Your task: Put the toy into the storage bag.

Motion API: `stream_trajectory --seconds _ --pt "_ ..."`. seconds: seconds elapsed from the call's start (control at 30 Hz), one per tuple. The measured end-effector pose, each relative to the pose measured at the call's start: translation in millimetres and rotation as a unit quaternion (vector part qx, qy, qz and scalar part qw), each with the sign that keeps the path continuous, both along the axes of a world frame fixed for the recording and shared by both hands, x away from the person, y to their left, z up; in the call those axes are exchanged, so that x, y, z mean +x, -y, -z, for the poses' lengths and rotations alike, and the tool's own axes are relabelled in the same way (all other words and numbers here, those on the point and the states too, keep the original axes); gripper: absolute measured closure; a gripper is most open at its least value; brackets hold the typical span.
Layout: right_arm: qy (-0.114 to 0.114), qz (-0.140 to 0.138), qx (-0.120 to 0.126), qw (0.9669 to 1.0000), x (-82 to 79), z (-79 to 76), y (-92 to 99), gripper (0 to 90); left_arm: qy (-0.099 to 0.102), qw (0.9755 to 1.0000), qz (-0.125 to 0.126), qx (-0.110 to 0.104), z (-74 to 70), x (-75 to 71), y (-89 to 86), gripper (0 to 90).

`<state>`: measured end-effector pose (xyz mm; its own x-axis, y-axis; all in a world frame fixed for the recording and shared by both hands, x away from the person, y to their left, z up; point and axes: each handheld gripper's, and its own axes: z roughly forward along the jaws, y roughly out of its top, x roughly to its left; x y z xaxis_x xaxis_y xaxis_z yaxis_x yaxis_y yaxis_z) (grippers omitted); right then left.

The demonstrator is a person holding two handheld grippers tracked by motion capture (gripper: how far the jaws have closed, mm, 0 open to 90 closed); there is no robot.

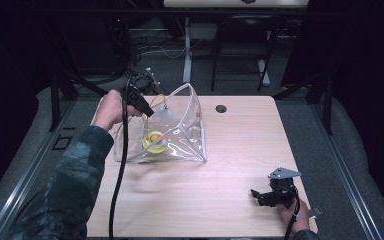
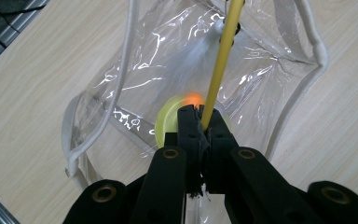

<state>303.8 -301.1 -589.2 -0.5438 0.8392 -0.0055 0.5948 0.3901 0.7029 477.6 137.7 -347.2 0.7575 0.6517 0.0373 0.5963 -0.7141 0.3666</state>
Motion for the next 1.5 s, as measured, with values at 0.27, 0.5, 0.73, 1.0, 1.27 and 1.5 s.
stream_trajectory --seconds 0.27,0.5,0.73,1.0,1.27,1.5 --pt "0.000 0.000 0.000 1.0000 0.0 0.0 0.0 0.0 -0.002 1.0000 -0.004 -0.004 8.2 0.9 -2.7 87.5" --pt "0.000 0.000 0.000 1.0000 0.0 0.0 0.0 0.0 -0.004 1.0000 -0.004 -0.001 11.2 2.7 0.2 87.5" --pt "0.000 0.000 0.000 1.0000 0.0 0.0 0.0 0.0 -0.009 0.9999 -0.009 0.004 21.6 6.3 3.5 87.4" --pt "0.000 0.000 0.000 1.0000 0.0 0.0 0.0 0.0 -0.011 0.9997 -0.018 0.011 28.8 7.3 2.5 87.2" --pt "0.000 0.000 0.000 1.0000 0.0 0.0 0.0 0.0 -0.015 0.9992 -0.037 0.010 36.4 10.6 -1.5 87.1" --pt "0.000 0.000 0.000 1.0000 0.0 0.1 0.0 0.0 -0.007 0.9987 -0.050 -0.011 35.8 10.6 -4.5 86.8"
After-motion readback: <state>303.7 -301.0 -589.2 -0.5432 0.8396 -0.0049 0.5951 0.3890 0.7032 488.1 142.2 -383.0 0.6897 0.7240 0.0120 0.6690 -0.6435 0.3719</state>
